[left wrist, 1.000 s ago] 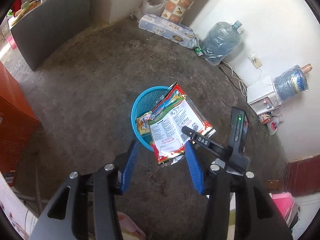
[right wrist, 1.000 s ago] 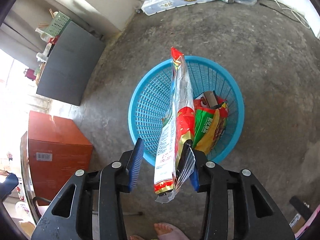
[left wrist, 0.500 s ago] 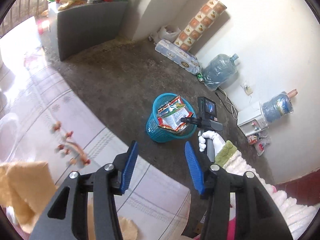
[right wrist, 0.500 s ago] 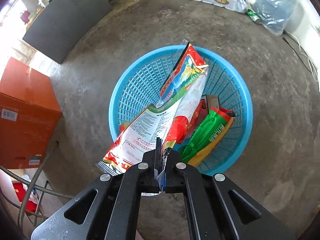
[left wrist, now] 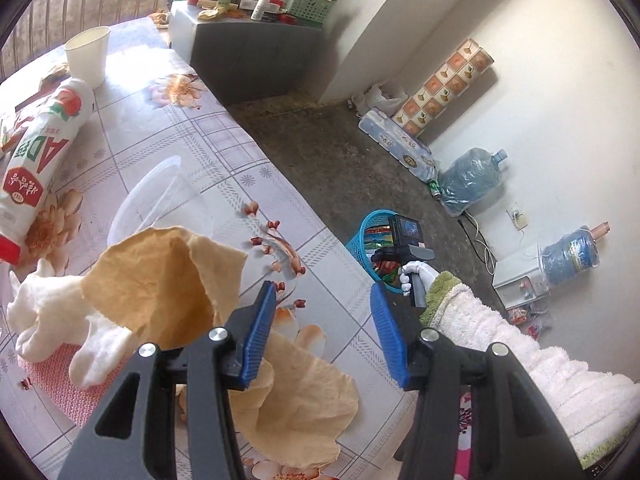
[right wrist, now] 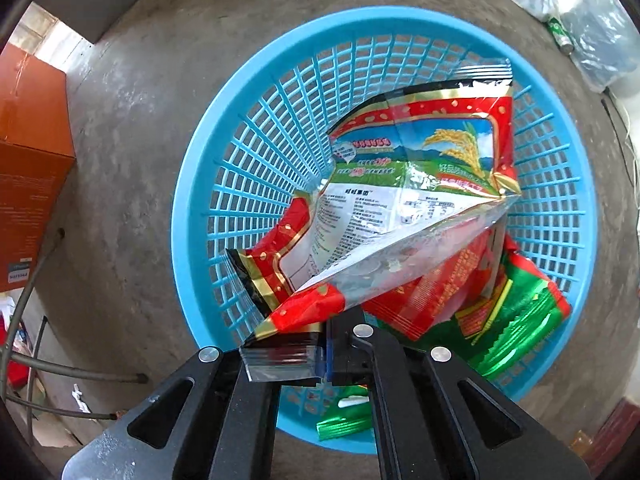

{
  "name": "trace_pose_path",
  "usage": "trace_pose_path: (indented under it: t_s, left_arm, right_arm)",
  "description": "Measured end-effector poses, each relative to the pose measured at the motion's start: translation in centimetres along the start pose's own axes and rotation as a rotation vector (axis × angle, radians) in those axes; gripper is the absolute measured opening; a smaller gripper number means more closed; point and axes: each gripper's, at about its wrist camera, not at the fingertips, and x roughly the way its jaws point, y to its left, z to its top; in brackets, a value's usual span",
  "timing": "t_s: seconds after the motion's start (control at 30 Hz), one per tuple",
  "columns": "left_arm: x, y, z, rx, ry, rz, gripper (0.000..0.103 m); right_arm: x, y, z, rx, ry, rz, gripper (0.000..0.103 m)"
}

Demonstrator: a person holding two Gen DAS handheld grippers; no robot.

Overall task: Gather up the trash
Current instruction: 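Open the left tool over the wastebasket while the right tool releases the snack bag into it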

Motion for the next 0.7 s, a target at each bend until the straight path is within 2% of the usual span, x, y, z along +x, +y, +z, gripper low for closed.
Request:
trace_pose_path:
  t_s: [0.27, 0.4, 0.47, 0.63, 0.7]
  left_arm:
    - [-0.7, 1.3, -0.3, -0.025, -0.006, 0.030, 0.048]
    - [-1.1, 1.7, -0.6, -0.033, -0.017, 0.032, 0.048]
    - [-1.4, 2.0, -0.8, -0.044, -0.023, 0.028, 0.048]
    - [-2.6, 2.1, -1.7, -0.044, -0.044, 0.017, 0.048]
    - [-3.3, 2.0, -2.4, -0.048, -0.055, 0.009, 0.048]
  right_arm:
    - [3.8, -1.6, 0.9, 0.117, 0.054, 0.121, 0.001]
    - [4.4, -2.9, -0.2, 0.188, 0.055, 0.175, 0.004]
    - [4.0, -3.4, -0.9, 0.201, 0.055, 0.175, 0.006]
    - [1.2, -5.0, -3.4, 0.210, 0.007, 0.234, 0.025]
    - [-0.2, -5.9, -4.4, 0.227, -0.013, 0.261, 0.042]
